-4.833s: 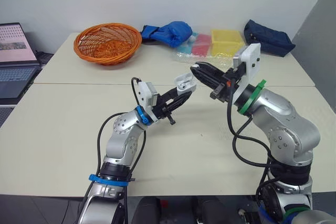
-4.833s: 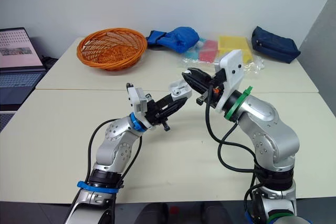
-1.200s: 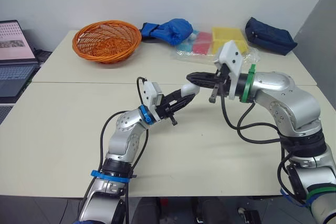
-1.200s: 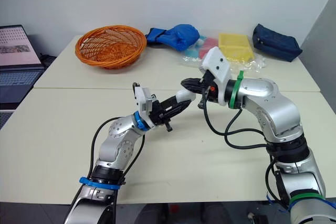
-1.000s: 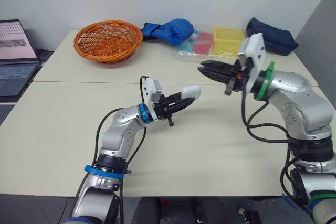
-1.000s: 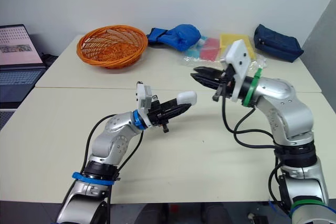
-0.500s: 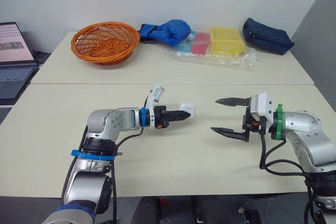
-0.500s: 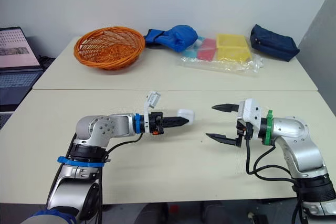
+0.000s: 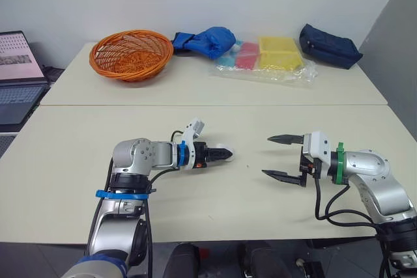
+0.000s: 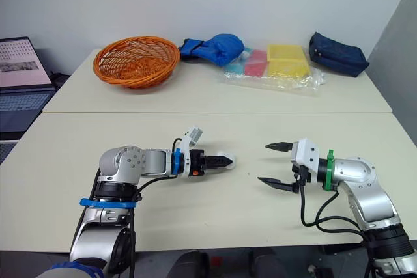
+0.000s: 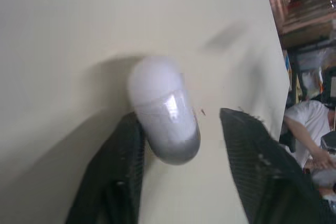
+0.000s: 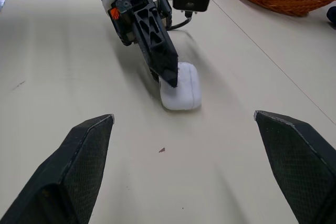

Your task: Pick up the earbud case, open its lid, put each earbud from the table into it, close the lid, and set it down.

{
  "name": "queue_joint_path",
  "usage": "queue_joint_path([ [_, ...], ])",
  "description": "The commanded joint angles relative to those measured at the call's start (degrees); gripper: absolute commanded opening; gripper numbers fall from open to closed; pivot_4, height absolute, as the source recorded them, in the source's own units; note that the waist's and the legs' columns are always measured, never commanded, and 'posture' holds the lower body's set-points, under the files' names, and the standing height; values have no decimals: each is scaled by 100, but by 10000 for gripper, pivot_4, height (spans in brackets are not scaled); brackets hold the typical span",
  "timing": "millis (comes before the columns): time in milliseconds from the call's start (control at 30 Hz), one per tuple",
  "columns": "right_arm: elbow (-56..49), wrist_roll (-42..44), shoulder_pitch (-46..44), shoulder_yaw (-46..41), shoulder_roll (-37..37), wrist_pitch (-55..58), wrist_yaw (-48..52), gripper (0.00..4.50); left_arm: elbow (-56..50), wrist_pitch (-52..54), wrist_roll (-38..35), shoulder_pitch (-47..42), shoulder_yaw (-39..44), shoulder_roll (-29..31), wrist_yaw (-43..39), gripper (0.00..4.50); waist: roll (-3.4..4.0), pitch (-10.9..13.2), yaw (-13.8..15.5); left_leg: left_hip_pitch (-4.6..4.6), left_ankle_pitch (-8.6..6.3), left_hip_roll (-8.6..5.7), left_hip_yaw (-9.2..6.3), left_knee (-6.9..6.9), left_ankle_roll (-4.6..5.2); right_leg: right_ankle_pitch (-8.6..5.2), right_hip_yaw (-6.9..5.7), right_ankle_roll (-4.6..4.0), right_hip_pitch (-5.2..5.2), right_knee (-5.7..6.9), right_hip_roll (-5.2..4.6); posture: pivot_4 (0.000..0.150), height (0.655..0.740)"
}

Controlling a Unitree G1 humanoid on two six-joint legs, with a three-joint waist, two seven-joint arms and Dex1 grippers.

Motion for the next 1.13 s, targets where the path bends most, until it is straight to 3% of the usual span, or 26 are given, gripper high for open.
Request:
queue_joint_path([
  [33,-136,71,-154,-52,1,-59,9,45000,41,-2,27,-115,227,111,81,36949,0,0,0,1,0,0,-1,0,0,0,0,0,1,1,1,1500,7400],
  [133,-49,63,-240,-38,15,-94,31,45000,-128,226,-54,-44,307,350,9,44468,0,0,-1,3,0,0,-2,0,0,0,0,0,2,2,2,1500,7400],
  [267,160,45,-344,-26,4,-147,115,45000,-504,589,-138,196,395,1186,-178,44468,-2,1,-82,4,0,8,-3,-5,-1,-1,9,-3,-3,2,10,1500,7400],
  [400,365,-48,-382,6,-38,-443,283,45000,-618,-525,173,511,0,2230,-1021,44468,-1,1,-112,5,0,12,-5,-15,-1,-14,2,-26,-9,6,13,1500,7400],
  [500,408,-13,-417,-113,-2,-487,190,45000,-856,-3616,1235,960,-435,2699,-2129,44468,-1,1,-54,3,0,11,-5,-16,-2,-17,-5,-31,-7,5,8,1500,7400],
  [633,287,66,-389,-265,-52,-443,104,45000,-715,-6360,1948,1588,-393,2997,-3067,44468,-2,1,27,-3,0,12,11,-16,-4,-21,0,-46,-9,-3,-28,1500,7400],
  [733,86,31,-397,-288,-112,-426,57,45000,-493,-7722,2310,1829,-269,2918,-3046,44468,-2,1,39,-6,-1,12,17,-18,-3,-38,-1,-78,-9,-3,-78,1500,7400],
  [900,-246,214,-349,-367,-148,-52,-43,45000,-894,-7053,2110,1849,-252,2770,-2748,44468,-3,1,41,-13,-1,5,23,-11,-2,-29,-7,-10,-7,-5,-68,1500,7400],
  [1133,-126,159,-321,-333,-153,-47,-86,45000,-895,-6752,2012,1783,-313,2829,-3101,44468,-4,1,32,-10,-1,6,22,-11,-1,-29,-10,-8,-8,-3,-50,1500,7400],
])
